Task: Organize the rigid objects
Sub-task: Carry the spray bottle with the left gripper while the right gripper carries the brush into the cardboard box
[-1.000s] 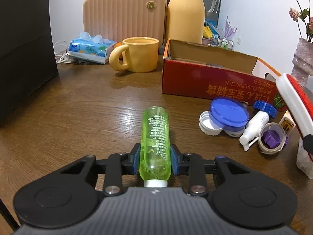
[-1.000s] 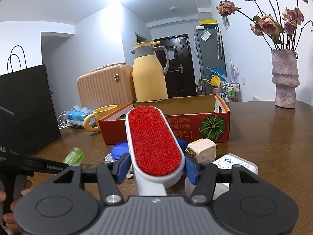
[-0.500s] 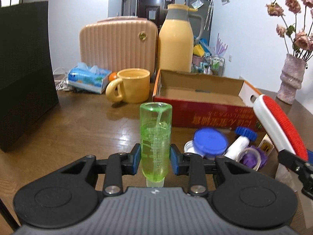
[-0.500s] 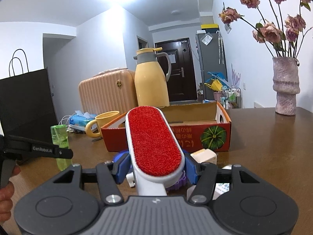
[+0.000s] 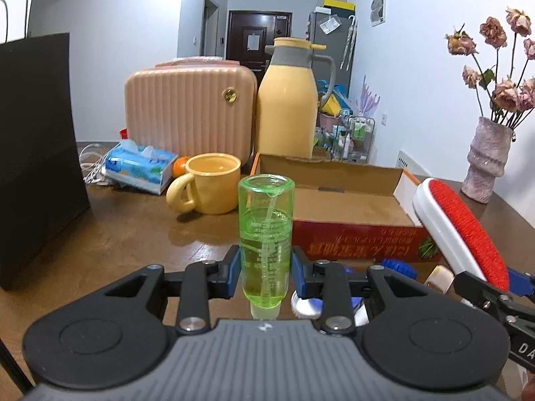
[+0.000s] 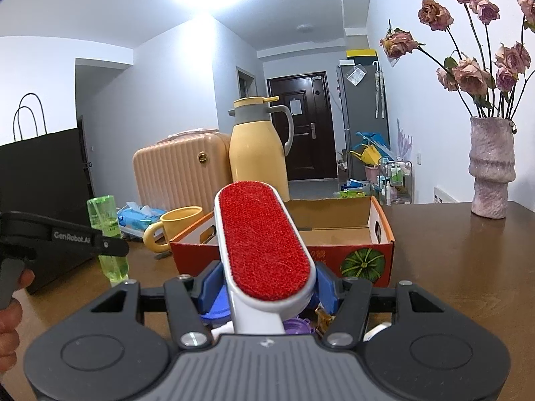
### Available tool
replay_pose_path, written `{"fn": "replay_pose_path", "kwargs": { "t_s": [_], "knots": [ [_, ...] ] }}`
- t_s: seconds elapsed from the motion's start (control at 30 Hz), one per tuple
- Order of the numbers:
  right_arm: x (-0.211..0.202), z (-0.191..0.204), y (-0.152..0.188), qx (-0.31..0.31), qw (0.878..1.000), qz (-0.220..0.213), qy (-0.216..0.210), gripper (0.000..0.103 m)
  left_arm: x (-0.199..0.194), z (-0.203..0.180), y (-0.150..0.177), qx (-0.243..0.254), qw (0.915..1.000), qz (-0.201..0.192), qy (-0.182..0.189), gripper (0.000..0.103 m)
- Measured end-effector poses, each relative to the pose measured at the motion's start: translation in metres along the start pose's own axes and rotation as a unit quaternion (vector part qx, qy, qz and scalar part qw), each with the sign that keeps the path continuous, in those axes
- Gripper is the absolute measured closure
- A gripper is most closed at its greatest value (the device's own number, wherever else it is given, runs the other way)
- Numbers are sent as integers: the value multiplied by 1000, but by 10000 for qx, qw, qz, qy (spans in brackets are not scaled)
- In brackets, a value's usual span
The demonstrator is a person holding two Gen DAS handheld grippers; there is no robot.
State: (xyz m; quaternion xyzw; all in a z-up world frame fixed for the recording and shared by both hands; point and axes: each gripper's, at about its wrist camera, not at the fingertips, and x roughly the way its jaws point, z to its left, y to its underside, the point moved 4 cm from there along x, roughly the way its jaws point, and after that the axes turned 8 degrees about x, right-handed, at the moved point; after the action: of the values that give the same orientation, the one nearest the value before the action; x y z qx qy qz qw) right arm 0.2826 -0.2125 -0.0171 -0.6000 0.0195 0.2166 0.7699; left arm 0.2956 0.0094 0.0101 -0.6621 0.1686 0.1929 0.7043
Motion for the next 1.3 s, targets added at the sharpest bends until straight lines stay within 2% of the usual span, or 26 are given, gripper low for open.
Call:
{"fn": "replay_pose_path", "kwargs": {
  "t_s": [0.3, 0.6, 1.3],
  "knots": [
    [15, -8, -19, -63, 9999, -91, 129, 45, 7, -13, -28, 68, 9997, -229, 114, 71],
    [42, -13, -40, -162, 9996, -113, 223, 45, 34, -26, -51, 78, 9994, -258, 194, 71],
    [105, -31, -95, -168, 9986, -365, 351, 45, 98, -41, -100, -179, 9988, -450, 44, 71]
  ]
}}
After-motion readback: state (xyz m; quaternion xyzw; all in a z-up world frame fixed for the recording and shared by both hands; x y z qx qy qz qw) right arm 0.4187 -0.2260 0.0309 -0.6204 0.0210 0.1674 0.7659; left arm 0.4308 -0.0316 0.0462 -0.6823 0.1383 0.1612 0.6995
